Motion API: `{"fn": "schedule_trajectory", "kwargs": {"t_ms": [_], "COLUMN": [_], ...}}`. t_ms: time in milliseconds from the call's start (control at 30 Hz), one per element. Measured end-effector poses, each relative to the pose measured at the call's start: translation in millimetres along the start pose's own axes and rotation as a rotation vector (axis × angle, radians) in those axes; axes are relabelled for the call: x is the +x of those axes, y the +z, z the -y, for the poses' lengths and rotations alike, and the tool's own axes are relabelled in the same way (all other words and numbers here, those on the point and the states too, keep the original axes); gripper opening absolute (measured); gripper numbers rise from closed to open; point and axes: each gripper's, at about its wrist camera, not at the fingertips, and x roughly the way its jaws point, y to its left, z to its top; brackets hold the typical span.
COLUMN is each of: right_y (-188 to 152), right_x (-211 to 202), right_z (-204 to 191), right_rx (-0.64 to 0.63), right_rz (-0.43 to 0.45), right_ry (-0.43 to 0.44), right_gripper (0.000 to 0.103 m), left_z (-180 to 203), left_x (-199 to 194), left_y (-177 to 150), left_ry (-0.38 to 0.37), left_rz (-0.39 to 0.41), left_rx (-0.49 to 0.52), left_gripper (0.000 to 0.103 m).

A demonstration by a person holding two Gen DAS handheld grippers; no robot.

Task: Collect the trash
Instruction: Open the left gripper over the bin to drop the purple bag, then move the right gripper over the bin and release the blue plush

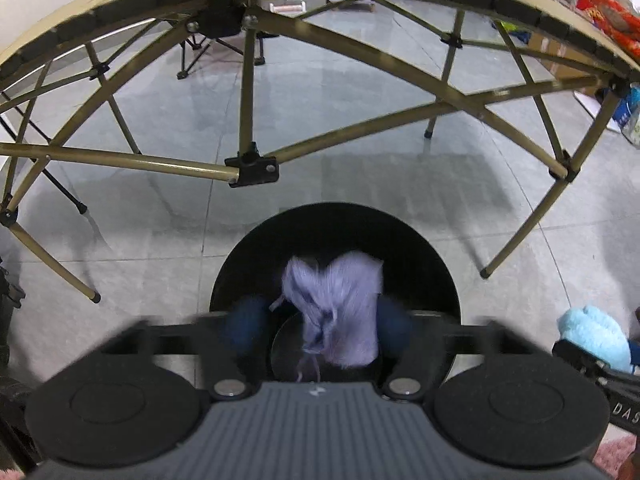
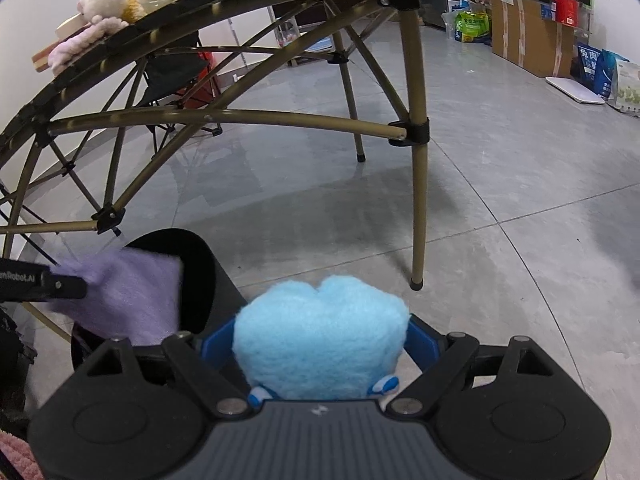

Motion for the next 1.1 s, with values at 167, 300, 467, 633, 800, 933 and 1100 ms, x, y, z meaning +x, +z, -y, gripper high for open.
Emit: {"fn": "schedule_trajectory", "kwargs": {"t_ms": [167,300,467,633,800,933,1100], "right_y": [0,-1,-1,-2,-2,-1,1], "right_x": [0,-1,-1,-3,-7,-11,-16], "right_z": [1,0,-2,-6,-11,-18,-34], "right_rx": [0.007,-0.002,-0.008,-0.027,-0.042,-0.058,-0.08], "right_rz": [0.0,0.001,0.001,0.002,0.004,0.003,0.012], "right_ry": [-0.004,-0.004,-0.006,-0.006,-0.002,0.001,0.015], "right_gripper": [0.087,0.087,0.087,0.087,0.087,0.087,0.087], "left_z": [-4,-7,-10,-13,-16,-23,-33], "left_x": [-2,2,0,-6,-14,-21,-29], "left_y": [1,-1,-3,-4,-6,-8,-11], "left_ry": [-0.005,0.005,0.008,0.003,0.012,0.007,0.009], "left_rz": [0.006,-0.021,-0.015,0.003,0.032,0.051,0.074], "left_rx": [-0.043,-0.053,-0.06,-0.06,-0.049,-0.054,-0.056], "left_gripper": [0.103,0.103,0.103,0.103,0.103,0.103,0.103]}}
